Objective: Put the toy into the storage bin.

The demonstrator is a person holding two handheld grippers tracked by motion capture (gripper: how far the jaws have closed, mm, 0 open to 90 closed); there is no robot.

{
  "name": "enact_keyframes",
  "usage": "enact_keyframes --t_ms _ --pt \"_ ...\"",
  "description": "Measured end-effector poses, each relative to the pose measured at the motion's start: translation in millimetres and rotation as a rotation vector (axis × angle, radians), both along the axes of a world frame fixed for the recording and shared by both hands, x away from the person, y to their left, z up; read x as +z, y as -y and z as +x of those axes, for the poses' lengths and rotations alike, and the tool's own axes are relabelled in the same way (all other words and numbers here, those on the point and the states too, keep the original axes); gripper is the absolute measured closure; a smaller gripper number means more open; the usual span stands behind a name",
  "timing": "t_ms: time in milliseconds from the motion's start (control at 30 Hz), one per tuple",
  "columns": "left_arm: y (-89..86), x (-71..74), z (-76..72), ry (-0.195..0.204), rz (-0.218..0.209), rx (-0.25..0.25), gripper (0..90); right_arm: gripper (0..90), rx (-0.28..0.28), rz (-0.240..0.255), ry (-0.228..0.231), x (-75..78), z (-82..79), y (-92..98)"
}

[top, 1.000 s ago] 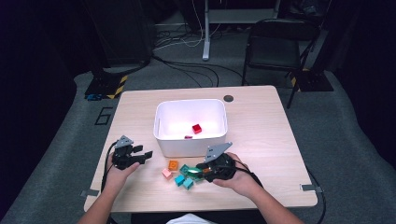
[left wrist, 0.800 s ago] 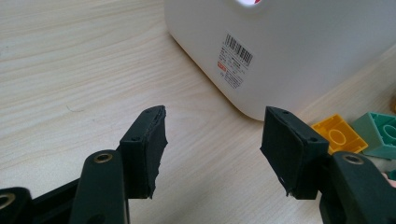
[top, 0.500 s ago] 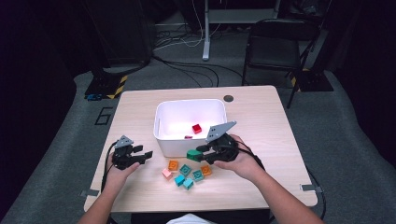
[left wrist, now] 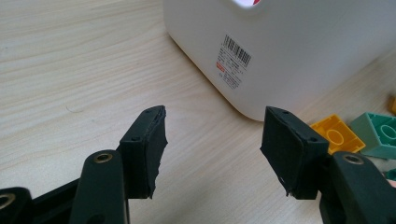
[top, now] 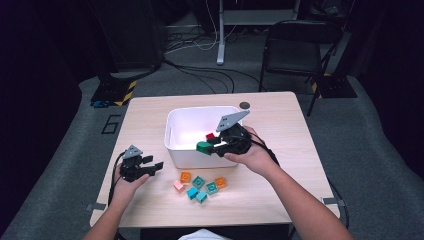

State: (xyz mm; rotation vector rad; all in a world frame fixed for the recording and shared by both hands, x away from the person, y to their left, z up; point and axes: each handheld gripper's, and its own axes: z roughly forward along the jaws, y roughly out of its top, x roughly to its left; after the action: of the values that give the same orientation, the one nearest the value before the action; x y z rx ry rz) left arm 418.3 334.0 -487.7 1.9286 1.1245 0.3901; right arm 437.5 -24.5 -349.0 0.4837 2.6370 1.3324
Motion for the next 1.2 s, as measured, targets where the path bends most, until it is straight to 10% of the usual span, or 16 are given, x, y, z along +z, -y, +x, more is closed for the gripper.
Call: enact_keyframes --t_ms 1200 --pt "-0.4 -1.1 1.5 0.002 -0.012 -0.007 39.7 65.7 -0.157 0.005 0.003 -5.4 93.7 -47.9"
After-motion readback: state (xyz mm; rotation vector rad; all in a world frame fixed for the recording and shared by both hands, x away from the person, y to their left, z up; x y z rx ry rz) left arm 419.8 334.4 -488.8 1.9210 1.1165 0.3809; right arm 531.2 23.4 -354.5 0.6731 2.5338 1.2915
